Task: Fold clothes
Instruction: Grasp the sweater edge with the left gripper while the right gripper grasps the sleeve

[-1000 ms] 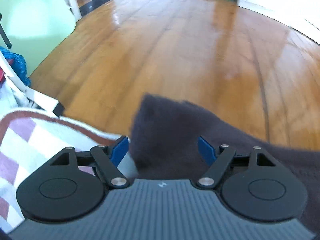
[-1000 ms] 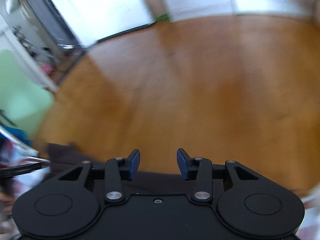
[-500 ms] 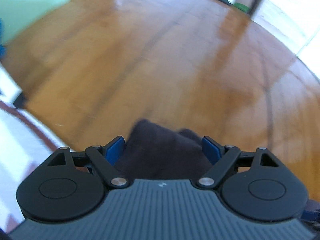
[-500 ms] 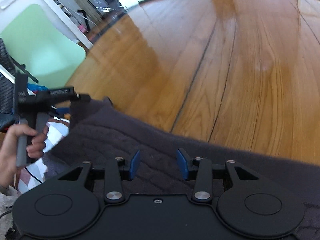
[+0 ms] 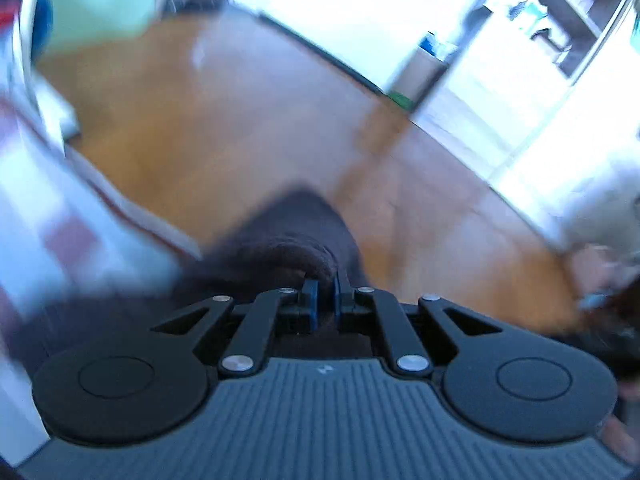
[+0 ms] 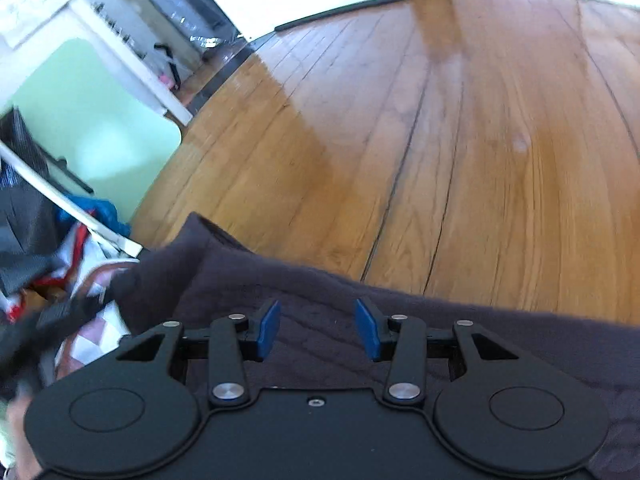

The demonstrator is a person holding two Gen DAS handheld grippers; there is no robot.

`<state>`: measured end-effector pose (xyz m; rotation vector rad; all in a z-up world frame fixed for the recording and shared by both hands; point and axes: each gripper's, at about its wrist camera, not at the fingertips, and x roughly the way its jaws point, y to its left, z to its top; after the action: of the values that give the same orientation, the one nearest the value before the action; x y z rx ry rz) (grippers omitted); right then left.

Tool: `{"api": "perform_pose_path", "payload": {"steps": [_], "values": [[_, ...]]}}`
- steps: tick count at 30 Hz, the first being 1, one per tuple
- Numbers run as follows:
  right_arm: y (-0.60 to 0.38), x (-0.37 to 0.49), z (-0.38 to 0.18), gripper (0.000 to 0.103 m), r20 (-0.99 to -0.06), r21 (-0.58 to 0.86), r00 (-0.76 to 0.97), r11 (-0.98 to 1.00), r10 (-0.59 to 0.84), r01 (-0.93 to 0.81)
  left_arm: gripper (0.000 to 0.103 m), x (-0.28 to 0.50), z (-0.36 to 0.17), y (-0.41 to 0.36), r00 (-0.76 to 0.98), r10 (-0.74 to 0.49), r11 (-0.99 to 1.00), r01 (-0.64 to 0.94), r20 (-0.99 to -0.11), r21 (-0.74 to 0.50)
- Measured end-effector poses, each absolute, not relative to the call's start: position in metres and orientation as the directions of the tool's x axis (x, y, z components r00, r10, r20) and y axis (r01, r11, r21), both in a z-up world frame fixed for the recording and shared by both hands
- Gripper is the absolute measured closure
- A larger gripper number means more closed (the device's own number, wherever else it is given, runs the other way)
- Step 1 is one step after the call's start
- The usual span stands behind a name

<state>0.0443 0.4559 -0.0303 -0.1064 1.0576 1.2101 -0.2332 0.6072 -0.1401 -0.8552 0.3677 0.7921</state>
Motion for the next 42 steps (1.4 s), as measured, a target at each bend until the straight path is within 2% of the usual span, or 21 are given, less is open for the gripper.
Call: {"api": "perform_pose_path", "payload": {"steps": [3, 6, 7, 9, 11, 13, 15, 18, 19, 20, 21, 22, 25, 29, 31, 33, 35, 38, 42], "values": [[0.469, 0.036, -0.022, 0.055, -0.666, 0.498, -0.104, 0.336, 0.739, -0.8, 0.097, -0.226, -0.178, 0.576, 0.683, 0.343, 0.381, -0.729, -0.645, -0.569], [0.496, 0.022, -0.029, 0.055, -0.656, 0.56, -0.188, 0.305, 0.731, -0.77, 0.097, -0.237, -0.223, 0.587, 0.701, 0.234, 0.201, -0.713, -0.674, -0.672], [0.505, 0.015, -0.032, 0.055, -0.66, 0.56, -0.197, 0.3, 0.725, -0.772, 0.097, -0.241, -0.233, 0.592, 0.71, 0.209, 0.151, -0.703, -0.673, -0.695], [0.528, 0.001, -0.037, 0.054, -0.668, 0.548, -0.218, 0.271, 0.712, -0.792, 0.097, -0.246, -0.227, 0.596, 0.692, 0.24, 0.189, -0.721, -0.681, -0.666], [0.551, -0.02, -0.039, 0.05, -0.691, 0.515, -0.242, 0.228, 0.681, -0.827, 0.097, -0.25, -0.22, 0.599, 0.679, 0.268, 0.228, -0.734, -0.683, -0.64], [0.571, -0.035, -0.042, 0.032, -0.724, 0.449, -0.218, 0.207, 0.655, -0.869, 0.097, -0.252, -0.221, 0.603, 0.683, 0.266, 0.256, -0.731, -0.681, -0.633], [0.593, -0.042, -0.051, 0.022, -0.759, 0.392, -0.175, 0.225, 0.627, -0.892, 0.097, -0.249, -0.223, 0.604, 0.654, 0.263, 0.293, -0.754, -0.709, -0.588], [0.62, -0.037, -0.08, 0.021, -0.793, 0.393, -0.11, 0.365, 0.6, -0.844, 0.097, -0.243, -0.225, 0.603, 0.609, 0.271, 0.349, -0.784, -0.746, -0.513], [0.622, -0.031, -0.091, 0.027, -0.768, 0.475, -0.166, 0.376, 0.619, -0.795, 0.097, -0.242, -0.224, 0.602, 0.61, 0.271, 0.355, -0.782, -0.745, -0.512], [0.624, -0.025, -0.101, 0.037, -0.732, 0.561, -0.227, 0.379, 0.642, -0.736, 0.097, -0.242, -0.224, 0.602, 0.611, 0.27, 0.36, -0.781, -0.744, -0.511], [0.625, -0.023, -0.11, 0.088, -0.689, 0.641, -0.295, 0.366, 0.662, -0.674, 0.097, -0.242, -0.223, 0.602, 0.612, 0.272, 0.367, -0.779, -0.743, -0.508], [0.623, -0.023, -0.115, 0.094, -0.647, 0.697, -0.338, 0.35, 0.683, -0.626, 0.097, -0.243, -0.219, 0.602, 0.61, 0.283, 0.383, -0.779, -0.74, -0.496], [0.59, -0.042, -0.077, 0.094, -0.5, 0.689, -0.247, 0.209, 0.83, -0.694, 0.097, -0.253, -0.201, 0.605, 0.609, 0.341, 0.431, -0.778, -0.716, -0.456], [0.53, -0.07, 0.003, 0.094, -0.308, 0.599, -0.186, 0.038, 0.933, -0.8, 0.093, -0.285, -0.158, 0.605, 0.66, 0.49, 0.481, -0.749, -0.569, -0.455], [0.493, -0.08, 0.027, 0.094, -0.264, 0.534, -0.148, 0.017, 0.953, -0.845, 0.086, -0.302, -0.145, 0.613, 0.704, 0.504, 0.485, -0.71, -0.5, -0.511], [0.462, -0.089, 0.029, 0.094, -0.298, 0.494, -0.128, 0.038, 0.946, -0.869, 0.085, -0.317, -0.14, 0.62, 0.736, 0.497, 0.478, -0.674, -0.46, -0.563], [0.447, -0.097, 0.009, 0.094, -0.4, 0.515, -0.197, 0.041, 0.895, -0.856, 0.085, -0.326, -0.141, 0.627, 0.753, 0.474, 0.456, -0.653, -0.456, -0.604], [0.441, -0.129, -0.03, 0.094, -0.582, 0.43, -0.259, 0.021, 0.771, -0.903, 0.085, -0.335, -0.145, 0.639, 0.769, 0.438, 0.415, -0.632, -0.465, -0.655], [0.436, -0.144, -0.075, 0.094, -0.651, 0.497, -0.376, -0.004, 0.659, -0.868, 0.069, -0.349, -0.138, 0.622, 0.775, 0.447, 0.398, -0.619, -0.446, -0.677]]}}
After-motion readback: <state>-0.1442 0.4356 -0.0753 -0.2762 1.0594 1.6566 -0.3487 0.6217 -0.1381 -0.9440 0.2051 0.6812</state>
